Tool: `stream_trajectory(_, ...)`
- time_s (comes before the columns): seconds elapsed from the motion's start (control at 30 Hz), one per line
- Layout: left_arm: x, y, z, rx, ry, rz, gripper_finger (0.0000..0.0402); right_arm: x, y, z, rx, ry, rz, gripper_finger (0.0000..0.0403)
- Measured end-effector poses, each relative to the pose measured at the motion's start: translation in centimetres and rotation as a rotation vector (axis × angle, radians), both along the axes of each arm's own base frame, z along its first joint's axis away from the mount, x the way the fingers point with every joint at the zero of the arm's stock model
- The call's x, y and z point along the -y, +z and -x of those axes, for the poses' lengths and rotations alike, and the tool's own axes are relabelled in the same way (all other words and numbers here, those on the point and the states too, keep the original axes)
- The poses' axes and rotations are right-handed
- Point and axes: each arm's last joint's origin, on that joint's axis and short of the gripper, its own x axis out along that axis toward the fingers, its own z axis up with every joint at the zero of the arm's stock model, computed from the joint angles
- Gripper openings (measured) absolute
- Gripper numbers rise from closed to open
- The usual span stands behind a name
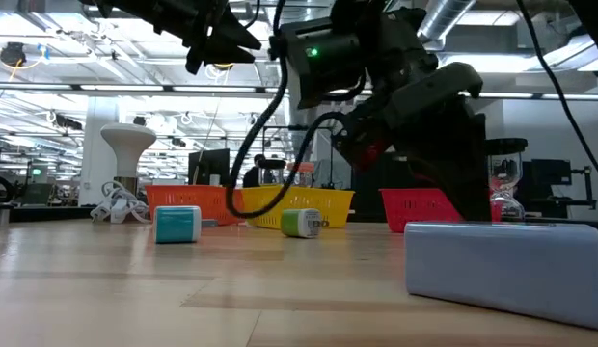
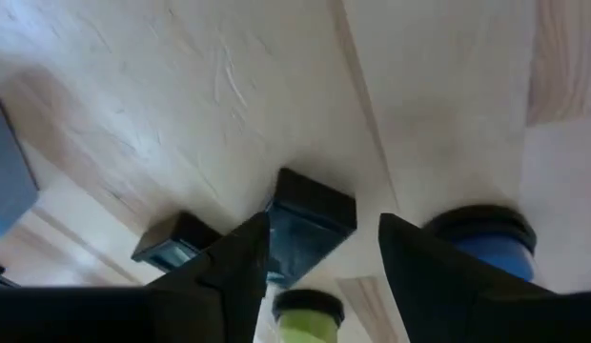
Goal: Pick & Place Office items
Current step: Put the top black timer in the red bin
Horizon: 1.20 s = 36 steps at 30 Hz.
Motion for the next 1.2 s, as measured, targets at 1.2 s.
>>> stream_trajectory(1.2,0.0,-0.1,0.0,-0.007,0.0,0.001,0.015,-2.9,-0.2,0.7,0.026,0.009,0.022,0.0235)
